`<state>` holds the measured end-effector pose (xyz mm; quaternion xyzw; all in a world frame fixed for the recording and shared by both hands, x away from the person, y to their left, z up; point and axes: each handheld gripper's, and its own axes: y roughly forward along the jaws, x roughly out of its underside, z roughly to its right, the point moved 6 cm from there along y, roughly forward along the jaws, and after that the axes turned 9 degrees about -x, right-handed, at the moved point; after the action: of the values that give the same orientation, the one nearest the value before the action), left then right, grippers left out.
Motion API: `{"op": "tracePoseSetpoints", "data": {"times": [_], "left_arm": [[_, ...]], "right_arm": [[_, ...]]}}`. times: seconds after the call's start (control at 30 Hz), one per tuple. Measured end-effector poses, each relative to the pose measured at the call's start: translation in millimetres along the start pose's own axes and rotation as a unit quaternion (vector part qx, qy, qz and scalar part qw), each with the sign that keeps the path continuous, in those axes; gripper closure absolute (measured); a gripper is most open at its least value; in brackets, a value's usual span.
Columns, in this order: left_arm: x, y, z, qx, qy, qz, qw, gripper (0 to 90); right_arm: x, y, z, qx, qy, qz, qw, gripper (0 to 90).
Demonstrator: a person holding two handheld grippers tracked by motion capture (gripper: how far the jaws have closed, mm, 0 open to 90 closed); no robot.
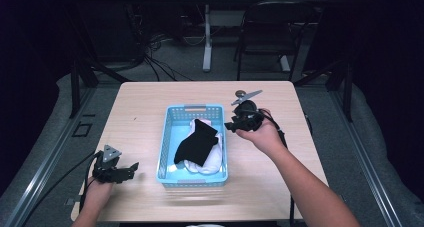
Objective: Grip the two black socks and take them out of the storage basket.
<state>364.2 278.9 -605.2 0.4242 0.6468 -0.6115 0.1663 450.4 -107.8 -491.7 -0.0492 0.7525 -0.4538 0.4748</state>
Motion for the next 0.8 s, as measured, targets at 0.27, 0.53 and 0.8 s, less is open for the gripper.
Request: {"op": "tracePoseSetpoints", "data": {"times": [0.27, 0.53, 0.8], "left_arm": [[-0.1, -0.6, -1.3, 0.001, -0.002, 0.001, 1.0000, 15.5], [-0.3, -0.8, -0.8, 0.001, -0.005, 0.003, 1.0000, 15.5], [-0.4, -1.5, -1.4, 0.002, -0.004, 0.003, 1.0000, 15.5]], "right_arm": [[-12.0, 38.9, -16.3, -0.016, -0.034, -0.026, 0.9989, 62.3], [-15.5, 75.8, -19.1, -0.022, -0.043, -0.068, 0.9965, 64.8], [-12.9, 95.9, -22.5, -0.029, -0.040, -0.096, 0.9942, 64.7]]}}
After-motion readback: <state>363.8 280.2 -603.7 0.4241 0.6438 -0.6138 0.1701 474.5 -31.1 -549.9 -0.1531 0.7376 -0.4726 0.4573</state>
